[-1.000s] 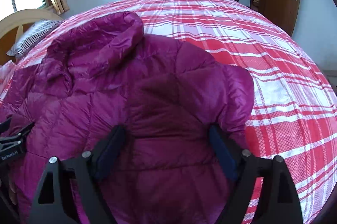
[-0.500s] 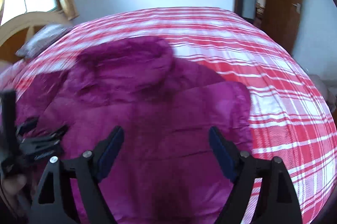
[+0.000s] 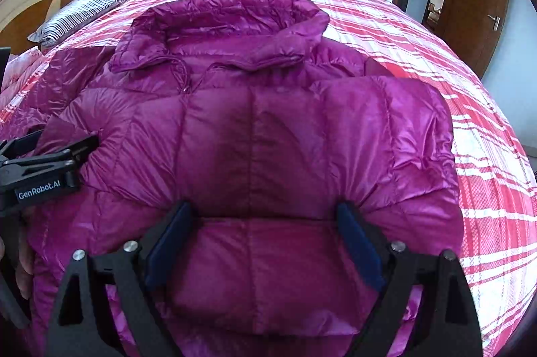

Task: Fold large clothes
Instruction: 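Grasp the other sleeve cuff with the left tool, then fold the held sleeve across the jacket body with the left tool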

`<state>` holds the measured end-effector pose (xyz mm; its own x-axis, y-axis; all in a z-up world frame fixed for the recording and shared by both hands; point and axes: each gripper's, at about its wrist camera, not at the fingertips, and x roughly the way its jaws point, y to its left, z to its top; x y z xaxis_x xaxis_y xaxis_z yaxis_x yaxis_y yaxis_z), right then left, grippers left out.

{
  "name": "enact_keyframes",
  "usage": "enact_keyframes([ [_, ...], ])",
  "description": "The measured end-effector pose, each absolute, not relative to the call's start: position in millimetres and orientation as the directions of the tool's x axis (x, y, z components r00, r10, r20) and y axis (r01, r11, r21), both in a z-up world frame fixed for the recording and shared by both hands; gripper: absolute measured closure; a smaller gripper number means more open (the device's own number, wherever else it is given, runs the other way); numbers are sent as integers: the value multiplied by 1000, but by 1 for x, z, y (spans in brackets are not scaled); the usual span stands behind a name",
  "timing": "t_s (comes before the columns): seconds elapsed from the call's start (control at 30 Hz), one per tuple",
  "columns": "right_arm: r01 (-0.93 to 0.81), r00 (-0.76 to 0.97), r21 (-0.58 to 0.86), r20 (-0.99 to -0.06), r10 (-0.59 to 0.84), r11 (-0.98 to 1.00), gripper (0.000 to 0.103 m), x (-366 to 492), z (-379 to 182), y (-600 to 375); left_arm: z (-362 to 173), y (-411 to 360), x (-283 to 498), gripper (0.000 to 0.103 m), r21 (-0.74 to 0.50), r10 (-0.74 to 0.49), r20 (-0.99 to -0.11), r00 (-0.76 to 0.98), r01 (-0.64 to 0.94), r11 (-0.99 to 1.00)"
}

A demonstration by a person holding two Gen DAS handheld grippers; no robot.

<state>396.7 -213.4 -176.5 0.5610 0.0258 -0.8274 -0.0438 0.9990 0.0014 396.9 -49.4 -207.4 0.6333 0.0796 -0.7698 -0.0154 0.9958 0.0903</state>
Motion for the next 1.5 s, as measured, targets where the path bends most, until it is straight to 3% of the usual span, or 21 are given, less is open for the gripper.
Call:
enact_keyframes([
  [0.33, -40, 574, 16, -818, 36, 999, 11, 395, -174, -212, -190, -24, 395, 1, 26, 27, -811, 584, -10, 1000],
  [0.43, -46, 580, 48, -812, 66, 998, 7, 392, -173, -216, -161, 21, 368, 1, -69, -28, -788, 615, -42, 997],
  [0.6, -49, 581, 36, -812, 58, 998, 4, 393, -173, -214, -143, 149, 320, 1, -145, 49, -745, 665, -235, 961],
  [0.73, -50, 582, 38, -811, 60, 998, 4, 392, -173, -213, -159, 243, 292, 1, -322, 40, -747, 663, -414, 851],
  [0.9, -60, 579, 39, -813, 67, 997, 0, 393, -173, -212, -197, 301, 271, 1, -631, -131, -670, 731, -466, 621],
  [1.07, -61, 579, 34, -813, 64, 998, 0, 393, -173, -211, -203, 304, 278, 2, -656, -108, -634, 766, -458, 600],
  [1.13, -61, 578, 34, -813, 63, 998, 0, 393, -173, -211, -203, 304, 285, 7, -643, -92, -636, 766, -460, 612],
  [1.23, -61, 579, 32, -813, 62, 998, 0, 393, -173, -210, -205, 310, 292, 26, -630, -63, -637, 768, -472, 617],
  [1.3, -62, 578, 34, -813, 64, 998, 0, 393, -173, -211, -209, 314, 298, 51, -616, -48, -649, 759, -488, 618],
  [1.33, -62, 578, 34, -813, 64, 998, 0, 393, -173, -211, -212, 316, 300, 59, -617, -44, -648, 760, -490, 616],
  [1.37, -62, 578, 34, -813, 64, 998, 0, 393, -173, -211, -213, 319, 302, 80, -609, -39, -651, 758, -491, 623],
  [1.4, -62, 578, 34, -814, 64, 998, 0, 393, -173, -211, -213, 320, 304, 91, -599, -38, -660, 751, -494, 631],
  [1.5, -62, 578, 34, -814, 63, 998, 0, 393, -173, -211, -214, 321, 306, 97, -584, -32, -659, 752, -484, 651],
])
